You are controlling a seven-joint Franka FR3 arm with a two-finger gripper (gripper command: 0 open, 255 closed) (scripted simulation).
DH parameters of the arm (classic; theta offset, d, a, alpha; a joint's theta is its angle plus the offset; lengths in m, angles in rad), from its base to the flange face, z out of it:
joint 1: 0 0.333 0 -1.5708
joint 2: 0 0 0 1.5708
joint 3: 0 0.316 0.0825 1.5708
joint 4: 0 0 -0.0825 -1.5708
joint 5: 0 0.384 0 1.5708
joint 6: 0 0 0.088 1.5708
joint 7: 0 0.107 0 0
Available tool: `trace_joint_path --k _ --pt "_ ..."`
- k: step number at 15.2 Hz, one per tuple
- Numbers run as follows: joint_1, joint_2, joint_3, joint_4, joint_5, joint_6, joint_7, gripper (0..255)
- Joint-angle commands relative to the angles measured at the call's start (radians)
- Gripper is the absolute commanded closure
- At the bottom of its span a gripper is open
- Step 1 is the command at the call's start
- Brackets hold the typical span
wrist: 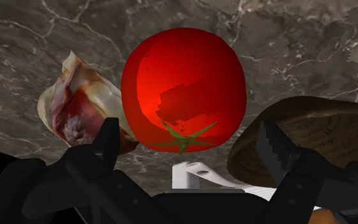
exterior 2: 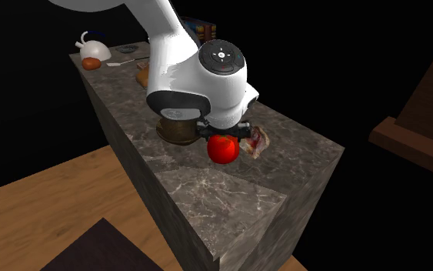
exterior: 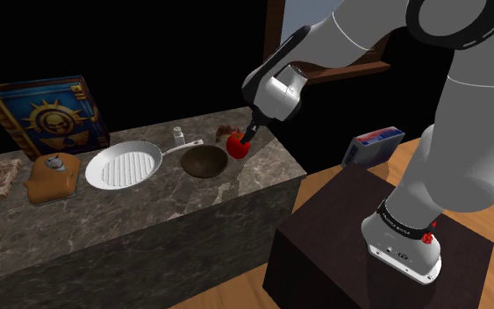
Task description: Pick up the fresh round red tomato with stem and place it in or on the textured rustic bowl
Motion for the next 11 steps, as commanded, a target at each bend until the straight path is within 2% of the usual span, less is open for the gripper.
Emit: trace_joint_path --k 1,6,7,11 --pt "-0.002 0.005 0.003 0.004 0.008 0.001 -0.007 0" --pt "-0.001 0.005 0.003 0.004 0.008 0.001 -0.007 0" --pt "-0.001 0.005 0.003 0.004 0.008 0.001 -0.007 255" --pt "-0.002 0.005 0.003 0.004 0.008 0.001 -0.007 255"
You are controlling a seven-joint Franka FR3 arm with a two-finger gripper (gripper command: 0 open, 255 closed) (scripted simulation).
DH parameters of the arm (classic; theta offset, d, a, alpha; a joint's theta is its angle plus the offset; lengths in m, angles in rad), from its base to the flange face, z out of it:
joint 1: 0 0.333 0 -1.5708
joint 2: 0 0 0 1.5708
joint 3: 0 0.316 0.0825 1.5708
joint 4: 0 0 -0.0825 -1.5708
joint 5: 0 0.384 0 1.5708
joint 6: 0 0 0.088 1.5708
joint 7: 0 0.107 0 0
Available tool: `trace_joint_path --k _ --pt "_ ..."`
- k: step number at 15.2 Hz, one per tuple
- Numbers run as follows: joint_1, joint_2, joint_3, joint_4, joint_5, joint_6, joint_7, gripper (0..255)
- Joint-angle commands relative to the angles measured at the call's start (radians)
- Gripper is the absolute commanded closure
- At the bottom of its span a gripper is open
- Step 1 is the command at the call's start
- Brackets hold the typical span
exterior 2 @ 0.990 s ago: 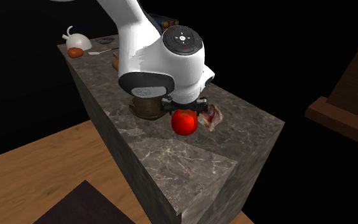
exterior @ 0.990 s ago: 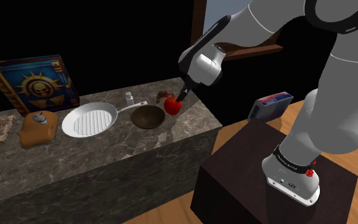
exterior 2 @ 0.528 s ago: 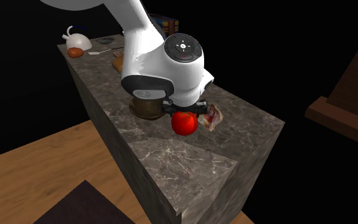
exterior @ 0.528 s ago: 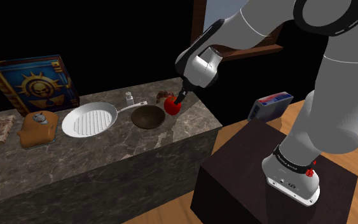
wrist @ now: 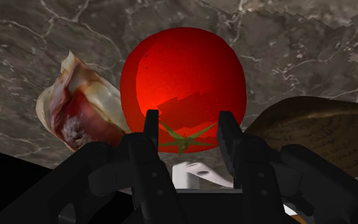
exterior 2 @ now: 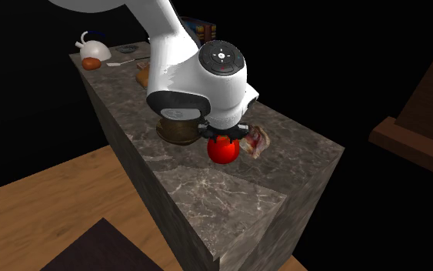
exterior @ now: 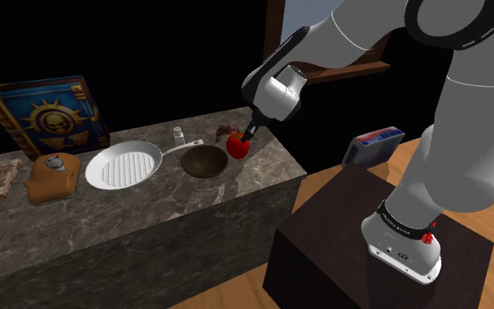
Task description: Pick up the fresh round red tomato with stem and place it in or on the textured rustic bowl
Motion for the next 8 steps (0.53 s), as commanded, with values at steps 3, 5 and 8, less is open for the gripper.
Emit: trace_joint_path --k 3,5,8 --pt "0.0 0.0 0.0 -0.001 0.0 0.0 0.0 255" --pt "0.0 0.0 0.0 0.0 0.0 0.0 0.0 255" --pt "0.023 -0.04 -0.03 -0.021 -0.095 -0.013 0.09 255"
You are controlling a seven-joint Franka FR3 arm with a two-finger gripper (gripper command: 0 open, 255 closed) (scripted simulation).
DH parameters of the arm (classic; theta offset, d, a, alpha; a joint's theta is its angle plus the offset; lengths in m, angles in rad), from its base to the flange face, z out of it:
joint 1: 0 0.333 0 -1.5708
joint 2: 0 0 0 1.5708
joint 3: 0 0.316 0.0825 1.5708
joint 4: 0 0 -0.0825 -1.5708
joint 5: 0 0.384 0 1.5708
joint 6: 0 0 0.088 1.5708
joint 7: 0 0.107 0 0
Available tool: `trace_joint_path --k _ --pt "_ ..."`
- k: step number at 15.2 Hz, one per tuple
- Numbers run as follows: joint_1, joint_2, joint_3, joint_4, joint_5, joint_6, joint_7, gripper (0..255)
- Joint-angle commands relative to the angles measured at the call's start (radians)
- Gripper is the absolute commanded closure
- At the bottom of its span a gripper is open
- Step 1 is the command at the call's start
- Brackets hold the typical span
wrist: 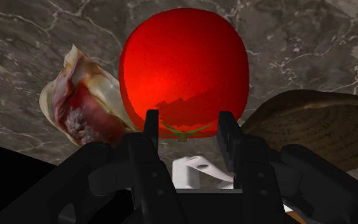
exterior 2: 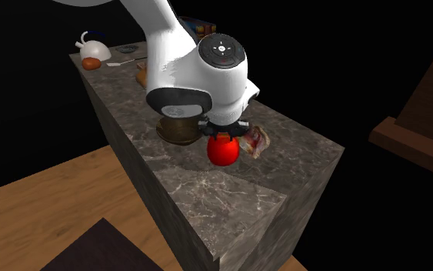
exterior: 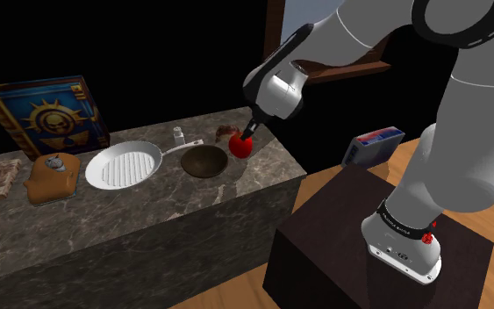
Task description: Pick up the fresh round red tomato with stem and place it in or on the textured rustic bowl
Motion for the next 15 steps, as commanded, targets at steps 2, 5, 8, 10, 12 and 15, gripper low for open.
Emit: trace_joint_path --k 2,5,8,10,12,15 --pt "0.022 -0.039 -0.03 -0.018 -0.095 -0.013 0.09 255" --pt "0.043 -0.079 -0.061 -0.035 -0.192 -0.029 0.178 255" --pt "0.06 -0.118 -0.088 -0.047 -0.288 -0.046 0.264 255" --pt "0.068 -0.143 -0.104 -0.054 -0.352 -0.059 0.32 255" --pt "0.074 -0.168 -0.117 -0.059 -0.413 -0.073 0.374 255" --pt "0.077 -0.205 -0.131 -0.062 -0.501 -0.097 0.45 255"
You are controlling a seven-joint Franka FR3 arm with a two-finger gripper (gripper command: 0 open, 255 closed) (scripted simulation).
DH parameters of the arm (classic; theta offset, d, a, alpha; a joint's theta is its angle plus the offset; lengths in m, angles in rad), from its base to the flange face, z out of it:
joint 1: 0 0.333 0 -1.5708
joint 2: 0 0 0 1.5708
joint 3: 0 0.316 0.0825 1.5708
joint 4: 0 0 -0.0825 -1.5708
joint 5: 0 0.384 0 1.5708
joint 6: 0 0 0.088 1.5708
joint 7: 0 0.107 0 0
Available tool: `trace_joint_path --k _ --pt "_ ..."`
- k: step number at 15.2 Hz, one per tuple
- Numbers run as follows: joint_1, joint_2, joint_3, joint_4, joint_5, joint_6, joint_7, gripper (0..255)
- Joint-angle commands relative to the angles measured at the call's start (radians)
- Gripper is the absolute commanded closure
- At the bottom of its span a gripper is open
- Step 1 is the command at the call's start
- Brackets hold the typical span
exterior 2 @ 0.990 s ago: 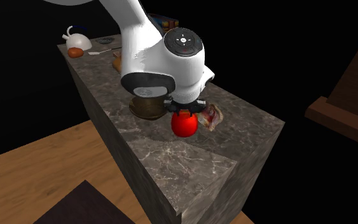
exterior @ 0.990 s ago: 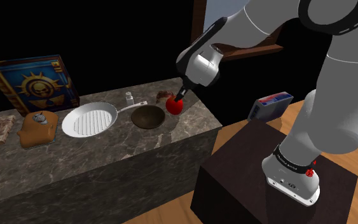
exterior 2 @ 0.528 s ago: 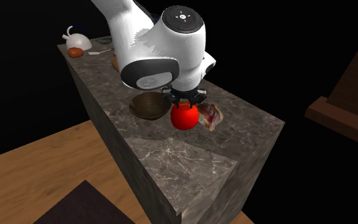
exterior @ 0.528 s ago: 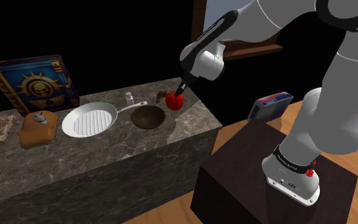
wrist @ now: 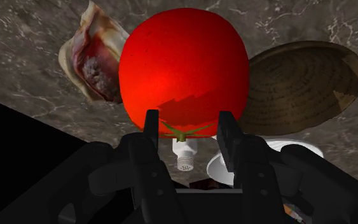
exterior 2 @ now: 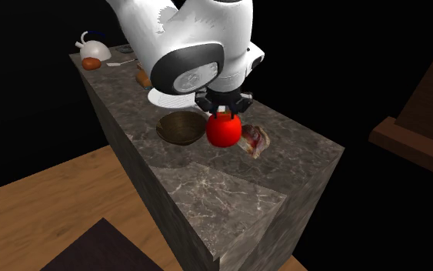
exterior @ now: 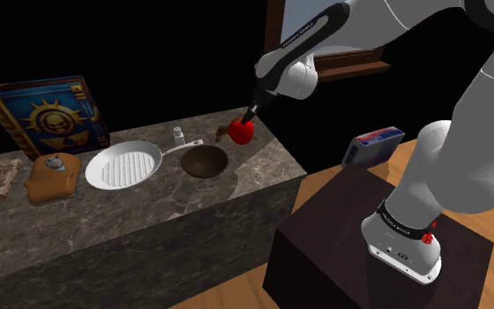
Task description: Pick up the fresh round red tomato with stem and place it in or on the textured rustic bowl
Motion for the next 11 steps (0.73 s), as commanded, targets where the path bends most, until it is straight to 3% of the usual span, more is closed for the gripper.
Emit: trace_joint_path --k 1,11 --pt "0.001 -0.022 -0.008 0.001 -0.059 -0.017 0.051 255" --pt "-0.024 -0.123 -0.01 0.02 -0.271 -0.117 0.235 255"
